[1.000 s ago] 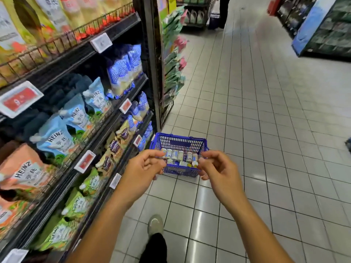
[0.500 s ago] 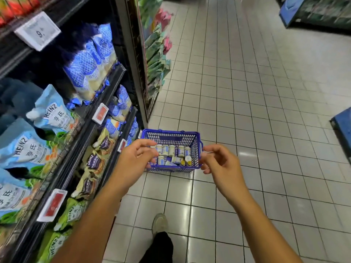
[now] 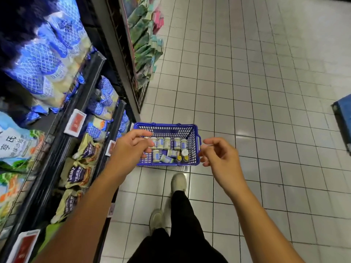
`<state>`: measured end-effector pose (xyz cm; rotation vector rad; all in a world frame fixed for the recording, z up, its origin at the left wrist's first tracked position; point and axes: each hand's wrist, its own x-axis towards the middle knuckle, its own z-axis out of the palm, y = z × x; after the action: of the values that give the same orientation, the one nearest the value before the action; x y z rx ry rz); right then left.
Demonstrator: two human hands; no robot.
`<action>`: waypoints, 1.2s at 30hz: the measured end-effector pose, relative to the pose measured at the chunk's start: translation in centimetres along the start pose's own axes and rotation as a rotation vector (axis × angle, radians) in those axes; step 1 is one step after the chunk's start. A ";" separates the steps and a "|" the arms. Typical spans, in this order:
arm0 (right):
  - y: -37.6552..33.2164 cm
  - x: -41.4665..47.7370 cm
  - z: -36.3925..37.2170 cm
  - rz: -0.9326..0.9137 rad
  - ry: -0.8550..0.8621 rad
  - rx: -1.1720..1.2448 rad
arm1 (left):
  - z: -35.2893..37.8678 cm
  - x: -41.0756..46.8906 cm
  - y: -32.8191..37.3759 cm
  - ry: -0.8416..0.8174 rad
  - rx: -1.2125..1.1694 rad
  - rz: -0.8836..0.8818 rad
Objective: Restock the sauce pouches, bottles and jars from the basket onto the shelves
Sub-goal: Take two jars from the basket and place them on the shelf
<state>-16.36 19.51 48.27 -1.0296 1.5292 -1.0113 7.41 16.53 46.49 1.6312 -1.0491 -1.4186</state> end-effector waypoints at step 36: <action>40.9 37.6 6.8 0.521 -0.324 -0.568 | 10.1 38.7 -37.8 0.061 0.096 -0.757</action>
<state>-20.15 -5.15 -1.88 -1.0248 1.7140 -0.0356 4.22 -3.44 -4.72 2.2607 -0.4668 -1.7767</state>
